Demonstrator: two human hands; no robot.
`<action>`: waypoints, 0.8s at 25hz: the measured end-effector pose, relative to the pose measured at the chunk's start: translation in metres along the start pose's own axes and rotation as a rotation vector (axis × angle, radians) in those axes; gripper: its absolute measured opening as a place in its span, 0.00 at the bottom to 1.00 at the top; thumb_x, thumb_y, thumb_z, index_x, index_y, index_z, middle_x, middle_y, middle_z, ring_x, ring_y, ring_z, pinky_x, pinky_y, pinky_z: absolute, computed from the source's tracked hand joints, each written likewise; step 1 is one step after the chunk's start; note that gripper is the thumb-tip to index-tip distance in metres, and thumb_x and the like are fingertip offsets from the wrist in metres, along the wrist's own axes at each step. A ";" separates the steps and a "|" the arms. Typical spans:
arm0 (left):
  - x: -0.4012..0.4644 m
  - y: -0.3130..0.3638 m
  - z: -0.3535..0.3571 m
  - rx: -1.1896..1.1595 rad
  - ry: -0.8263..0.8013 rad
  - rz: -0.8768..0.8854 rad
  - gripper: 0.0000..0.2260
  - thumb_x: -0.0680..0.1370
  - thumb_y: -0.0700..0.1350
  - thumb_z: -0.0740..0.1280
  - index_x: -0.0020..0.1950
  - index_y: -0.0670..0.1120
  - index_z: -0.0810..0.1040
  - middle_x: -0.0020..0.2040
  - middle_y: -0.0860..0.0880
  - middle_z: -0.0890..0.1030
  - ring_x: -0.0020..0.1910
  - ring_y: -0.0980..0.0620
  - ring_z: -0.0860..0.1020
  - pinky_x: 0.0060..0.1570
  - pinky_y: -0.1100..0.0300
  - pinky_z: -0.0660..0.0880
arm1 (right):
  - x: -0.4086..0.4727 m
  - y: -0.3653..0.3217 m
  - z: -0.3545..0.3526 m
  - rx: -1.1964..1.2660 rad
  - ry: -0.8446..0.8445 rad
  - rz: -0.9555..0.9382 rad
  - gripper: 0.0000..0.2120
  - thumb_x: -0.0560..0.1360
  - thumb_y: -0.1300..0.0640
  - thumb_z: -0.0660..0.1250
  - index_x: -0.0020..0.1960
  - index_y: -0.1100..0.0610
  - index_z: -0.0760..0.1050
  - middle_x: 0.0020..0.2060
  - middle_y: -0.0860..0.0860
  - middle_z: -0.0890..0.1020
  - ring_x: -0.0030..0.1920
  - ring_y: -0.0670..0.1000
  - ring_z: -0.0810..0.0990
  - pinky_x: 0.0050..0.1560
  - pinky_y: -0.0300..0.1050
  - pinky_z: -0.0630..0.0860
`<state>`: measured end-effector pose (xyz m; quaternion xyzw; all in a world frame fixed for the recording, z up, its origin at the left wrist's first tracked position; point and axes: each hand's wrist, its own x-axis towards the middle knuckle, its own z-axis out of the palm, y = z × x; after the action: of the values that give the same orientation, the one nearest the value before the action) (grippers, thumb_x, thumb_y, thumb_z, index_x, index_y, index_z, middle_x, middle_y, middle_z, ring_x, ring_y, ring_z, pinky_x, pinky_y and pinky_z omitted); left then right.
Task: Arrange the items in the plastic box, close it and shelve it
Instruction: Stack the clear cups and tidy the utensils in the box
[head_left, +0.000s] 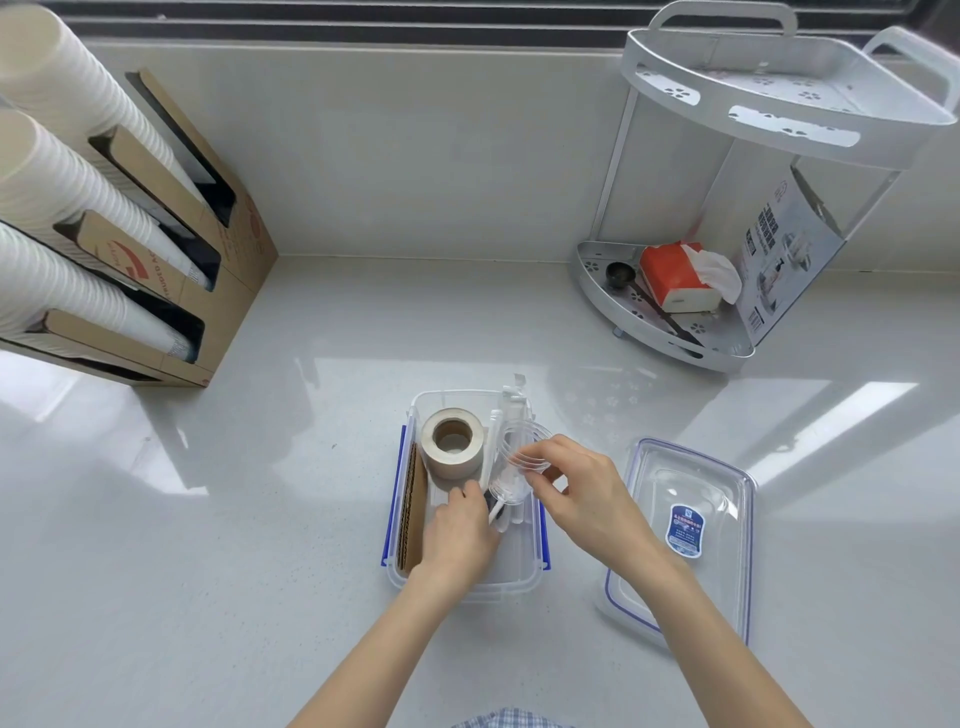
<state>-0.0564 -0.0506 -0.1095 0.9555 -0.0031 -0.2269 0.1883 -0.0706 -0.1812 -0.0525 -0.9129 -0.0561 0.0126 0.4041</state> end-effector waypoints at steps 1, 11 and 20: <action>0.002 0.000 -0.001 -0.068 -0.001 -0.002 0.13 0.75 0.43 0.60 0.57 0.38 0.66 0.58 0.38 0.74 0.57 0.37 0.73 0.51 0.48 0.71 | 0.000 0.000 0.000 0.000 0.004 -0.001 0.09 0.74 0.62 0.63 0.51 0.54 0.79 0.46 0.50 0.82 0.41 0.49 0.79 0.48 0.49 0.78; -0.005 -0.003 -0.021 -0.410 -0.109 0.048 0.19 0.75 0.43 0.62 0.65 0.43 0.67 0.61 0.44 0.77 0.58 0.47 0.76 0.56 0.58 0.71 | 0.003 -0.003 -0.003 -0.015 0.005 -0.015 0.10 0.75 0.61 0.63 0.53 0.55 0.78 0.48 0.50 0.82 0.44 0.51 0.80 0.48 0.50 0.79; -0.031 -0.038 -0.059 -0.304 0.181 0.341 0.28 0.73 0.42 0.67 0.71 0.46 0.60 0.61 0.48 0.71 0.55 0.56 0.70 0.54 0.73 0.61 | 0.001 -0.014 0.031 -0.014 -0.195 -0.082 0.12 0.76 0.62 0.61 0.56 0.57 0.78 0.50 0.54 0.81 0.44 0.50 0.77 0.50 0.43 0.74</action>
<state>-0.0617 0.0086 -0.0611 0.9182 -0.1134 -0.1033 0.3652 -0.0731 -0.1493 -0.0633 -0.9072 -0.1323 0.0843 0.3905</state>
